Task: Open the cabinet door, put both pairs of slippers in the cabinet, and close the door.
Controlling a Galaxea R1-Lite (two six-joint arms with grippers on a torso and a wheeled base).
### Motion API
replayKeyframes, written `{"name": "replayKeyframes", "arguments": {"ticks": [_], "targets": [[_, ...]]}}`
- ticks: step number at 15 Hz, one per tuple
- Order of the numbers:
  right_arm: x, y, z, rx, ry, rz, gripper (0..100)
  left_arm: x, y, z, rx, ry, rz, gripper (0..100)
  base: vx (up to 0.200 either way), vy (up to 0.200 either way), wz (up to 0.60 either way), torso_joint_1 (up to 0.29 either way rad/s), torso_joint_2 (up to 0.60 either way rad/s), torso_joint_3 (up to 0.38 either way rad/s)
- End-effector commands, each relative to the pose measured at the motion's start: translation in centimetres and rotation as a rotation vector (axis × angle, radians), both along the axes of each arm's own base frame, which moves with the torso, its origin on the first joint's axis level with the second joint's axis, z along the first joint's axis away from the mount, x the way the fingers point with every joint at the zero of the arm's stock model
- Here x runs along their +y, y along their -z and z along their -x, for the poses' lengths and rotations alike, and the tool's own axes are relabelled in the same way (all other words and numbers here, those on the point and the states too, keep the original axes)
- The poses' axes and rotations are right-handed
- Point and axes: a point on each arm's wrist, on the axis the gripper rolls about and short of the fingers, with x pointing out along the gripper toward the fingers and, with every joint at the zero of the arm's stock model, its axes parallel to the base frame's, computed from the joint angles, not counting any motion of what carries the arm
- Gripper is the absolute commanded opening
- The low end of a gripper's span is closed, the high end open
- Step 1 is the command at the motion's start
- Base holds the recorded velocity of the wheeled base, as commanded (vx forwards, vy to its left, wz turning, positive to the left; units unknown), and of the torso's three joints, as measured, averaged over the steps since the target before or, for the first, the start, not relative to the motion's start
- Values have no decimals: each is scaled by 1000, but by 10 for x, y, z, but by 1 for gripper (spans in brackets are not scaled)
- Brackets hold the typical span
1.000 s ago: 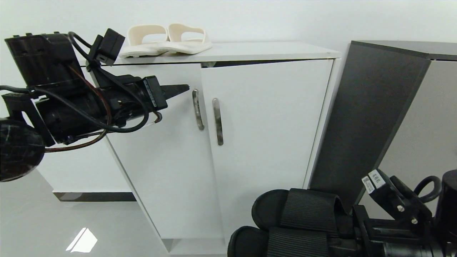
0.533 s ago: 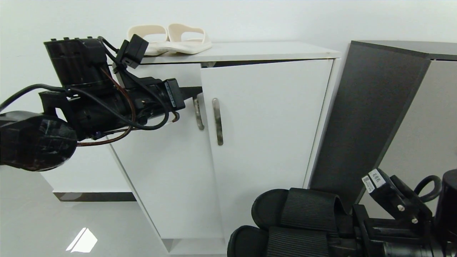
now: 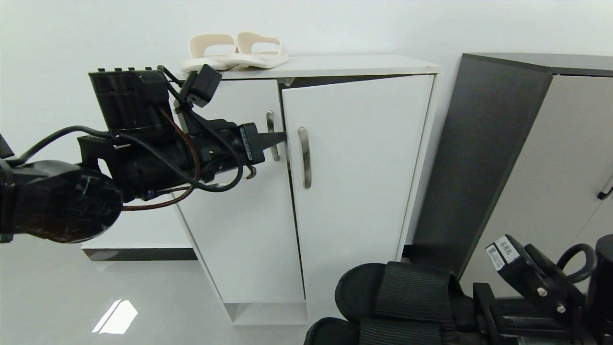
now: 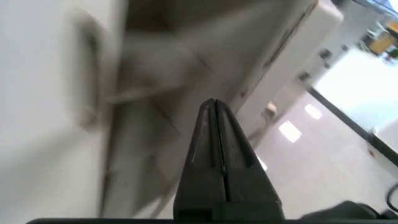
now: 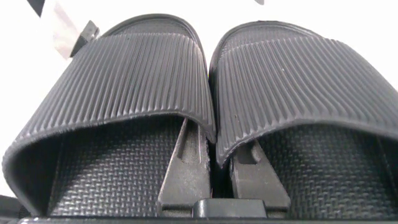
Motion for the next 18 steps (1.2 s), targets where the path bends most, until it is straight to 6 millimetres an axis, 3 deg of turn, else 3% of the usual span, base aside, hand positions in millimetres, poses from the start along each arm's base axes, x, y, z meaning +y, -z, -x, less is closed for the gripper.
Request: {"name": "replayKeyframes", "arguments": {"ticks": [1,4,14,18], "targets": [[1,0,3,1,-16,-1,0,-7,0,18,-8,46,3,0,-200,0,0,2,-2,2],[-1,2,7,2,-22,3,0,-21,-3,37,-42,118,2,0,-200,0,0,1,-1,-2],[-3,-1,19,-12,-68,-15,0,-23,4,28,-48,103,3,0,-20,0,0,1,0,0],[35,-5,43,47,-216,-19,0,-2,-7,31,-81,-30,18,0,0,0,0,0,0,0]]}}
